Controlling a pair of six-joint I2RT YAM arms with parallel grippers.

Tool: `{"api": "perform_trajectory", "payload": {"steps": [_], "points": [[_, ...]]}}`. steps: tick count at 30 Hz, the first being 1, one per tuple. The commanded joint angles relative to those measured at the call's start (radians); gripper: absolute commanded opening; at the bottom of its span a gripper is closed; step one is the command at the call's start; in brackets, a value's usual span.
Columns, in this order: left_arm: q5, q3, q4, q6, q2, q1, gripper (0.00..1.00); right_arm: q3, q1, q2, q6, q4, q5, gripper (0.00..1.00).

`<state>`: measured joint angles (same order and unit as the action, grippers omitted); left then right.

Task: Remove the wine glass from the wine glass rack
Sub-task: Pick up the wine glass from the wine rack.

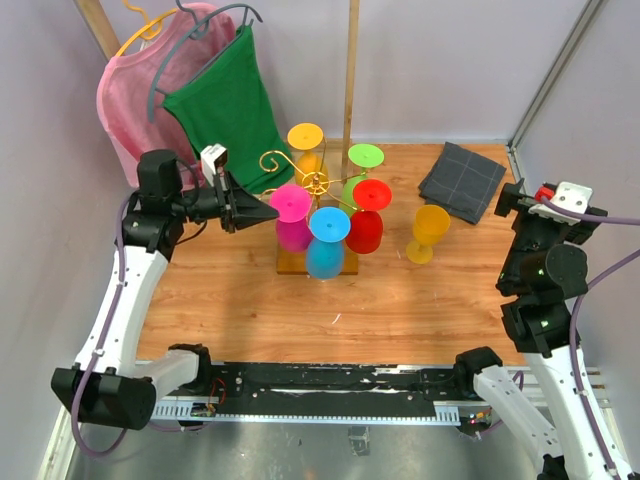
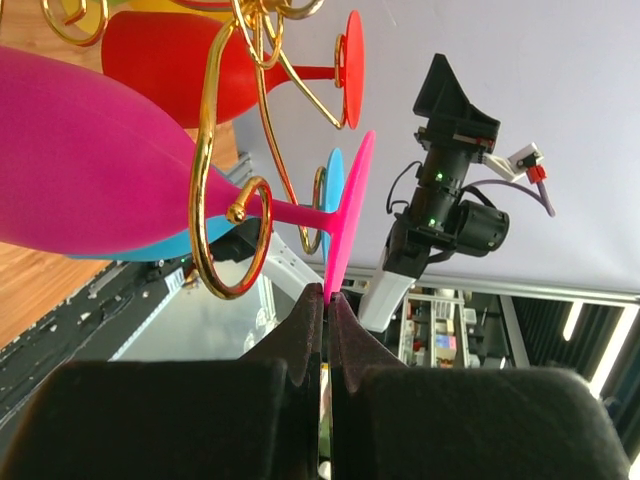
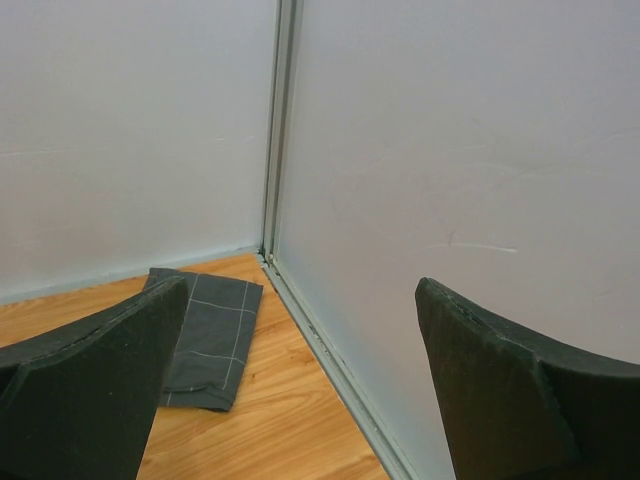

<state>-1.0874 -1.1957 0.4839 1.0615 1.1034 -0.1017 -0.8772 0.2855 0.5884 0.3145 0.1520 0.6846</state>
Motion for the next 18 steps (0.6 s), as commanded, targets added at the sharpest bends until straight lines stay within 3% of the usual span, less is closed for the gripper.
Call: {"api": "perform_trajectory", "payload": {"steps": [1, 18], "points": [[-0.016, 0.018, 0.021, -0.016, -0.045, -0.007, 0.0, 0.0, -0.014, 0.002, 0.002, 0.023, 0.017, 0.99], [-0.038, 0.098, 0.076, -0.053, -0.155, 0.016, 0.0, -0.013, -0.014, 0.021, -0.003, 0.024, 0.006, 0.98]]}}
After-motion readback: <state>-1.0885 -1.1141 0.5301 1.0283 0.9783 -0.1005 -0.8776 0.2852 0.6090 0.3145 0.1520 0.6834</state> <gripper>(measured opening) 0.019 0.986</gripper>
